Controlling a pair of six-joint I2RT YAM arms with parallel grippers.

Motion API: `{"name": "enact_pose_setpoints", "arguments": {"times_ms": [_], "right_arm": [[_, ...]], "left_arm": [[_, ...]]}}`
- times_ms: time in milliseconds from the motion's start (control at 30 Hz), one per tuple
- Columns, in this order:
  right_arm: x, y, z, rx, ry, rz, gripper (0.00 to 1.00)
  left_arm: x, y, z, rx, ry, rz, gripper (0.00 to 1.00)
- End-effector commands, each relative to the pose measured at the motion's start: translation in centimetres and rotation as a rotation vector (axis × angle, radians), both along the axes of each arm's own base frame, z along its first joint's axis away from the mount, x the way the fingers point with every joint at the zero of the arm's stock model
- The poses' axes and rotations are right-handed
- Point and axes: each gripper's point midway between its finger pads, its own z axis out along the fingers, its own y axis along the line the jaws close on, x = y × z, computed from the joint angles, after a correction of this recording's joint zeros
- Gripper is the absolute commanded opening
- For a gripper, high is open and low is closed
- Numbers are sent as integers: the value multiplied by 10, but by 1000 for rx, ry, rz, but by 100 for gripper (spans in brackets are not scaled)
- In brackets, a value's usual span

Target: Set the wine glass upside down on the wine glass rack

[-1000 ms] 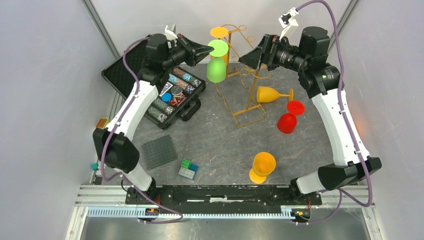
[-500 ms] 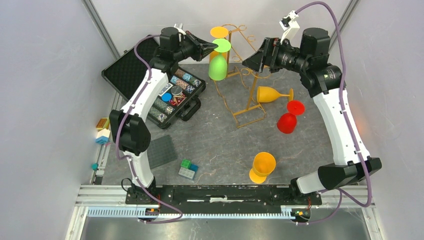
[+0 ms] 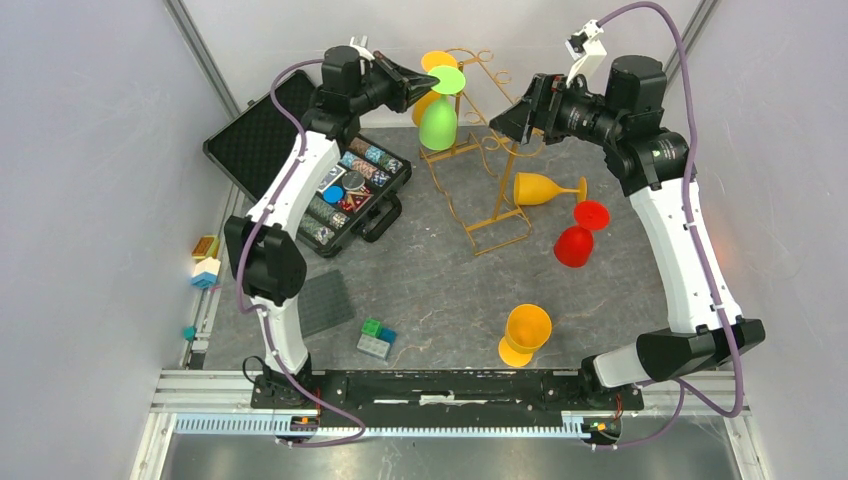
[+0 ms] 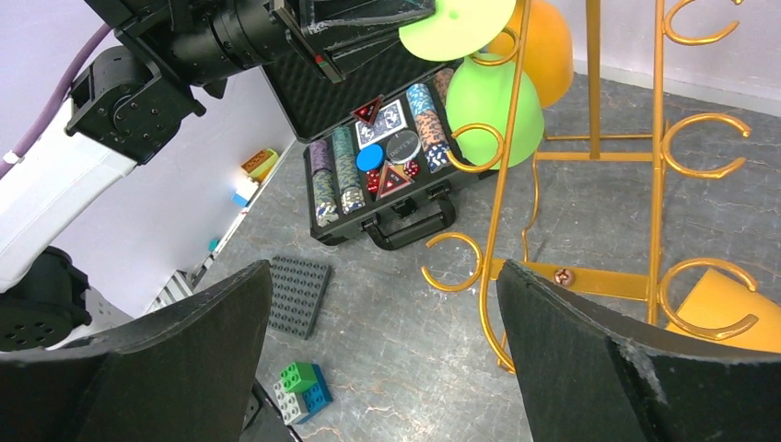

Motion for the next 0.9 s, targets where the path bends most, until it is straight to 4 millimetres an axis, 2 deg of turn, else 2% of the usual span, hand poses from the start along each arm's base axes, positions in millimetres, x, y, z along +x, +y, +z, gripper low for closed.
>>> {"name": "enact_pose_setpoints", "arguments": {"times_ms": [0,167,400,600,700,867], "right_arm": [[-5,-5,9,-6,-42,-12,95],[-5,-6,5,-11,-34,-14,95],[-5,-10,0,-32,-28,-26,96],[-3,-21,-8,-93,-28,-69,97],[-1,-28,-11,-137,-25,-97,97],[1,-44,-16,-216,-23,-156,98]], "left_arm": [[-2,-15,21,-29,-79,-39,2],[-5,-23,18,-23,-77,-55,2],[-7,-24,14,-12,-78,-59,4],[-15,-19,17,21,-94,-53,39],[-19,-14,18,58,-107,-40,47],[-25,-4,19,131,-128,-8,53]]}}
